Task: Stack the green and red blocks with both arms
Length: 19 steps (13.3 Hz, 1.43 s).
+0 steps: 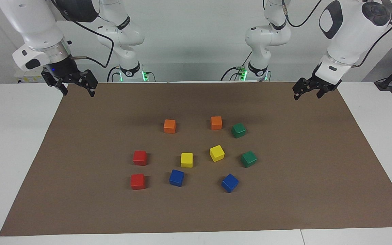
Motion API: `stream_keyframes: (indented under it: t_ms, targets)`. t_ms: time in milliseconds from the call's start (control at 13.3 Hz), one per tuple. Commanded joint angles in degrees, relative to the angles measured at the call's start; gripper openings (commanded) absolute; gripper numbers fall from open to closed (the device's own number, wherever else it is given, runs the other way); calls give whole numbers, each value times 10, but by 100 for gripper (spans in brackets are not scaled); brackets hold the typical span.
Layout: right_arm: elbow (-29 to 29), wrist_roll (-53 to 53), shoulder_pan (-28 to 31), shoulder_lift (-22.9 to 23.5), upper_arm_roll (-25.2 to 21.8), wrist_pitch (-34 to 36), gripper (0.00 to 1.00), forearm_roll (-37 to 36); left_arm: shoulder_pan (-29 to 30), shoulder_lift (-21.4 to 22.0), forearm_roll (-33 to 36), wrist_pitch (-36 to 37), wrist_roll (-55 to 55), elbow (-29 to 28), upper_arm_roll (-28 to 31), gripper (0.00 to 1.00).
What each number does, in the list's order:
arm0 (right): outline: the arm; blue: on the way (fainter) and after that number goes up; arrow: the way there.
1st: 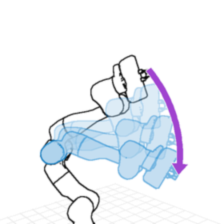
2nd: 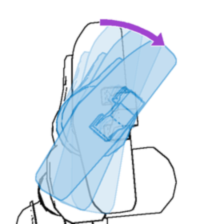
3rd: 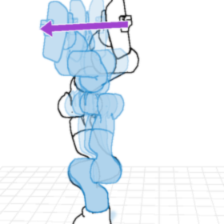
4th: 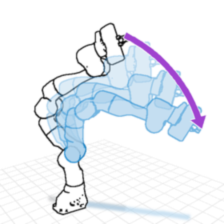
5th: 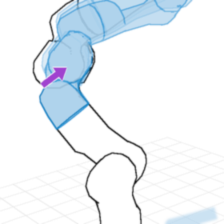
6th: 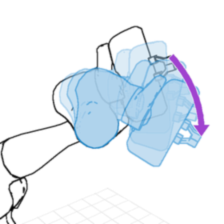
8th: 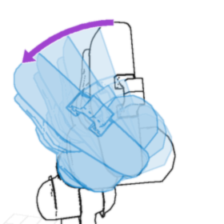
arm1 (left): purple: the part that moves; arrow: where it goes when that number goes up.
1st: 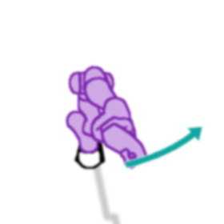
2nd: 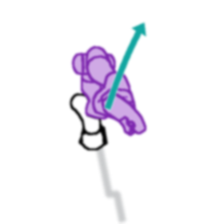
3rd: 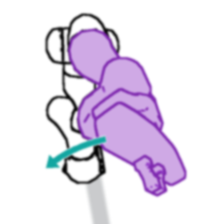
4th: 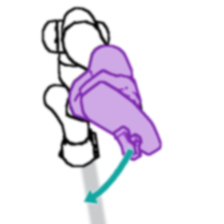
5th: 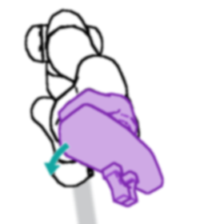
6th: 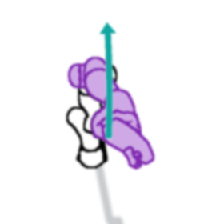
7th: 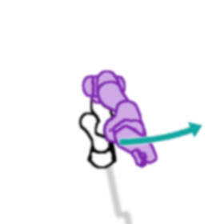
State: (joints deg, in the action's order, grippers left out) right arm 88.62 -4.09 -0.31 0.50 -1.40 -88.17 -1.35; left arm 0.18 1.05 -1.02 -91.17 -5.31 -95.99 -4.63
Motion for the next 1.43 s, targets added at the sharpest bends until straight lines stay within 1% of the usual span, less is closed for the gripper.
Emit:
stream_keyframes:
  t_ms: [0, 451, 602, 677, 827, 903, 1053, 1204, 1279, 1354]
  targets:
    - [16, 6, 5, -14, 3, -6, 100, -3, -6, 5, 9, -6, 7, 1, 3, 100]
    - [16, 3, 10, -16, 3, -7, 100, -2, -6, 7, 9, -5, -1, -1, 3, 100]
    - [20, 3, 7, -17, 3, -7, 100, -4, -7, 23, 9, -7, -14, -16, 3, 100]
    - [23, 5, 9, -19, 3, -7, 100, -4, -9, 24, 9, -11, -21, -20, 3, 100]
    - [28, 8, 2, -22, 3, -12, 100, -5, -29, 13, 9, -18, -39, -27, 1, 100]
    - [28, 8, 2, -22, 4, -8, 100, -5, -35, 7, 9, -29, -73, -34, 1, 100]
    - [30, 14, 2, -23, 4, -2, 100, -6, -69, -7, 9, -63, -134, -59, 1, 100]
    - [30, 36, 2, -23, 5, -8, 100, -8, -102, -24, 9, -124, -204, -97, 1, 100]
    - [41, 37, 1, -24, 5, -14, 100, -8, -119, -38, 9, -156, -240, -110, 1, 100]
    - [59, 34, -2, -30, 5, -34, 100, -8, -125, -54, 9, -182, -268, -118, 0, 100]
